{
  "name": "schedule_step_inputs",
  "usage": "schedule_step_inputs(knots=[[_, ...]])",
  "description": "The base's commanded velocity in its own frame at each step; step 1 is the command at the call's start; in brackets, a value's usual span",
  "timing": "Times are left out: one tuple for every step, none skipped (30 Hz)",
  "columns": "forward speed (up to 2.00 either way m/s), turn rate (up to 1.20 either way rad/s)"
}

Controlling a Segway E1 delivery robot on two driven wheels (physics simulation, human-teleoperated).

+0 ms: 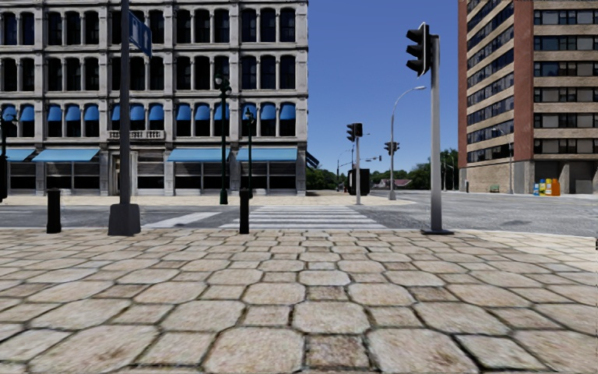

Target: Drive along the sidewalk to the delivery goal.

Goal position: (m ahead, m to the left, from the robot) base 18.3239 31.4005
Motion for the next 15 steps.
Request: schedule_step_inputs(knots=[[2.00,0.00],[2.00,0.00],[2.00,0.00],[2.00,0.00],[2.00,0.00],[2.00,0.00],[2.00,0.00],[2.00,0.00],[2.00,0.00],[2.00,0.00],[2.00,0.00],[2.00,0.00],[2.00,0.00],[2.00,0.00],[2.00,0.00]])
